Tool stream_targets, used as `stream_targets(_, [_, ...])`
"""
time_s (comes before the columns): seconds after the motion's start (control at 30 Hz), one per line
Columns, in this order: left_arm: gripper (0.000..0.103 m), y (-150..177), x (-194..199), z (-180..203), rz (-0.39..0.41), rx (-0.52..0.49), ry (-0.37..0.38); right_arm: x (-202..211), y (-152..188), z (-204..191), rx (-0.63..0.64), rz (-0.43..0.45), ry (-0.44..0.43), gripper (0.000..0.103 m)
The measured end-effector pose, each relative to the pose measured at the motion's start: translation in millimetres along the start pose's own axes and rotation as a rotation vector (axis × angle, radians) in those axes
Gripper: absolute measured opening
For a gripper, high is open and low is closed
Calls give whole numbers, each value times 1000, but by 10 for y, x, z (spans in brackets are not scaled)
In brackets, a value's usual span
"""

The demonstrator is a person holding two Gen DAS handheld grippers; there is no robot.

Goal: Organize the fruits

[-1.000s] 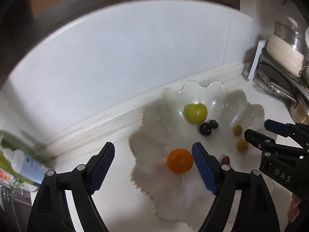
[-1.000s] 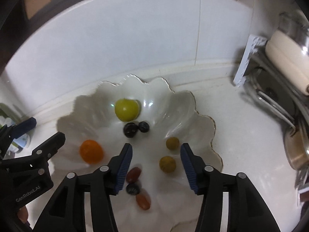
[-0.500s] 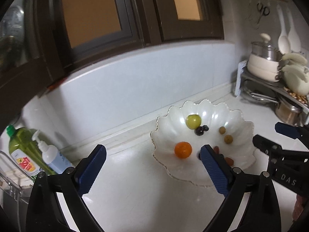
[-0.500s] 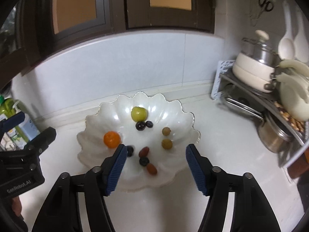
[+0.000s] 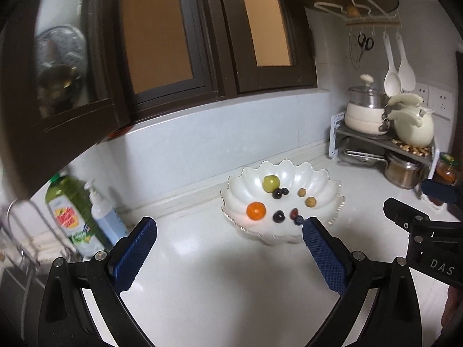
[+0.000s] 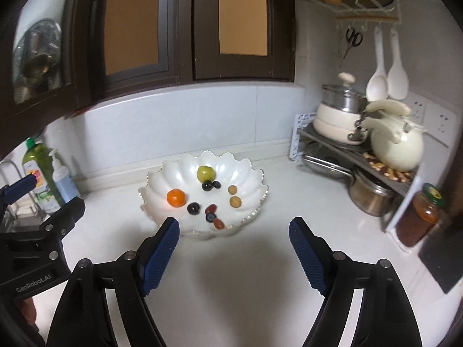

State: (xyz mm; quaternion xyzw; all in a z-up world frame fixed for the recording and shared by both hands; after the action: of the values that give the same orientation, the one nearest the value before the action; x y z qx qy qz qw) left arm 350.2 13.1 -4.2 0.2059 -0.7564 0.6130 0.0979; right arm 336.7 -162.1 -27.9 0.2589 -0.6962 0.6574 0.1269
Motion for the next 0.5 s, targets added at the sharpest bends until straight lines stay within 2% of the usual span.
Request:
stream_targets(0.17, [103, 220, 499, -114, 15, 23, -3, 480, 192, -89, 30, 49, 1, 85])
stream_targets(0.5, [103, 538, 1324, -371, 54, 67, -7, 1275, 605, -247, 41, 95, -15, 85])
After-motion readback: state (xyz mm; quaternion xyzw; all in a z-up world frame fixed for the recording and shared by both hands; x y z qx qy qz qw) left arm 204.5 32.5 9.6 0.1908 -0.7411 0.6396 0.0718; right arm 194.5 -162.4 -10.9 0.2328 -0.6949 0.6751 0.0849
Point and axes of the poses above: each gripper's, at about its wrist camera, not at the fingertips, and x roughly against the way its jaws point, z to its right, y to its underside, the point moved 6 cm from there along -x, roughly the way its jaws point, and after that the axes turned 13 degrees about -y, right-handed, at the moved point
